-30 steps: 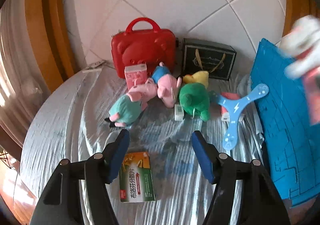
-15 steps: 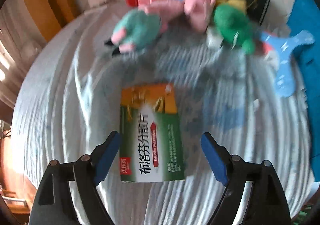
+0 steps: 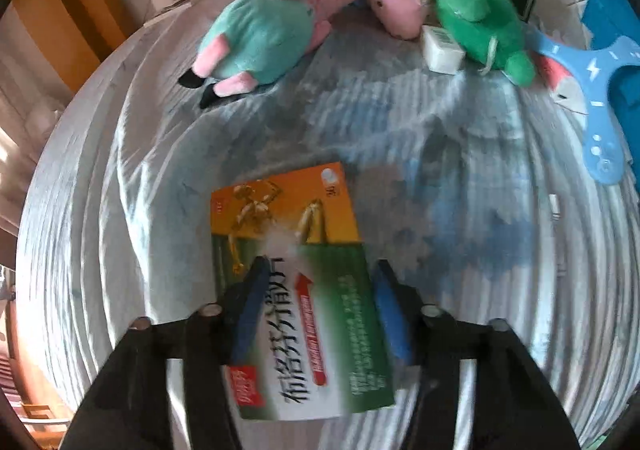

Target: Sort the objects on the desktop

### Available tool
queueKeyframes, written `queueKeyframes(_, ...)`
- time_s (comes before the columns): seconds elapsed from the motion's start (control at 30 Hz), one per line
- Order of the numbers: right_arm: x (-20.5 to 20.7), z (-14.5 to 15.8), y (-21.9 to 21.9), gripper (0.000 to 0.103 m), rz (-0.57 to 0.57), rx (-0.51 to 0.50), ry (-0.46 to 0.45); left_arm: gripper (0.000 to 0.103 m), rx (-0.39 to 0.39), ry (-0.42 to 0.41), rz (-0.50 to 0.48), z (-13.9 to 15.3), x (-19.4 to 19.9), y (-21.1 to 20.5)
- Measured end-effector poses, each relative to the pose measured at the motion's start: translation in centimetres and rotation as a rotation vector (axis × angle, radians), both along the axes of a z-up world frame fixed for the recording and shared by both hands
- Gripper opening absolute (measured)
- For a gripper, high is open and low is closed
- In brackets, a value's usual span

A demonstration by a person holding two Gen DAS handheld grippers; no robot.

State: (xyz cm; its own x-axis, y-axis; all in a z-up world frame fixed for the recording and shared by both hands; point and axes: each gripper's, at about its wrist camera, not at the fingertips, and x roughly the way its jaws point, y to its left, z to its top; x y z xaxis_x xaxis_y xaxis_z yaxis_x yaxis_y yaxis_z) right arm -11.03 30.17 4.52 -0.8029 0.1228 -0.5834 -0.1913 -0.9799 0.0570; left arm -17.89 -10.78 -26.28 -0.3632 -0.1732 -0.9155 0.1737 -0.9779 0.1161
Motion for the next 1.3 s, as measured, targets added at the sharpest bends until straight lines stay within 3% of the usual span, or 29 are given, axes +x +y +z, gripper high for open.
queueKeyframes(0.03, -0.5, 0.2, -1.2, 0.103, 0.023, -0.006, 0.005, 0.085, -0.013, -0.034, 0.014, -0.5, -0.1, -0.5)
queueKeyframes(0.17, -2.4, -0.6, -6.9, 0.103, 0.151, -0.022, -0.010, 0.094, 0.052, -0.067, 0.024, -1.7, 0.6, -1.7)
queueKeyframes(0.23, -4.1, -2.0, -9.7, 0.103, 0.194, -0.026, -0.039, 0.092, 0.129, -0.046, 0.049, -1.9, 0.9, -2.7)
queueKeyframes(0.33, -7.2, -5.2, -12.9, 0.101, 0.258, -0.031, -0.109, 0.088, 0.059, -0.033, 0.008, -1.0, 1.3, -1.9)
queueKeyframes(0.43, -10.7, -9.5, -15.1, 0.093, 0.276, -0.015, -0.203, 0.088, 0.025, 0.020, -0.027, 2.0, 1.4, -0.4)
queueKeyframes(0.53, -13.9, -13.7, -15.9, 0.084, 0.270, -0.027, -0.283, 0.088, 0.031, 0.125, -0.043, 5.9, 0.7, 0.6)
queueKeyframes(0.67, -17.6, -18.2, -15.9, 0.072, 0.245, -0.049, -0.360, 0.088, 0.035, 0.197, -0.064, 8.4, -2.8, 1.5)
queueKeyframes(0.93, -24.3, -23.2, -14.7, 0.070, 0.208, -0.120, -0.414, 0.088, 0.044, 0.198, -0.145, 6.5, -12.0, 2.3)
queueKeyframes(1.07, -27.5, -25.0, -14.7, 0.068, 0.202, -0.137, -0.421, 0.088, 0.049, 0.196, -0.161, 5.4, -14.5, 2.9)
queueKeyframes(1.13, -28.5, -25.7, -14.8, 0.049, 0.199, -0.127, -0.417, 0.088, 0.047, 0.196, -0.171, 5.4, -15.1, 3.0)
queueKeyframes(1.17, -28.8, -25.8, -14.9, 0.034, 0.194, -0.110, -0.416, 0.088, 0.048, 0.197, -0.177, 5.4, -15.4, 3.1)
queueKeyframes(1.27, -29.1, -25.4, -15.3, 0.016, 0.238, -0.138, -0.404, 0.088, 0.060, 0.213, -0.192, 6.0, -15.3, 3.2)
queueKeyframes(1.3, -28.7, -24.7, -15.7, 0.015, 0.251, -0.119, -0.391, 0.088, 0.064, 0.223, -0.194, 6.5, -15.1, 3.2)
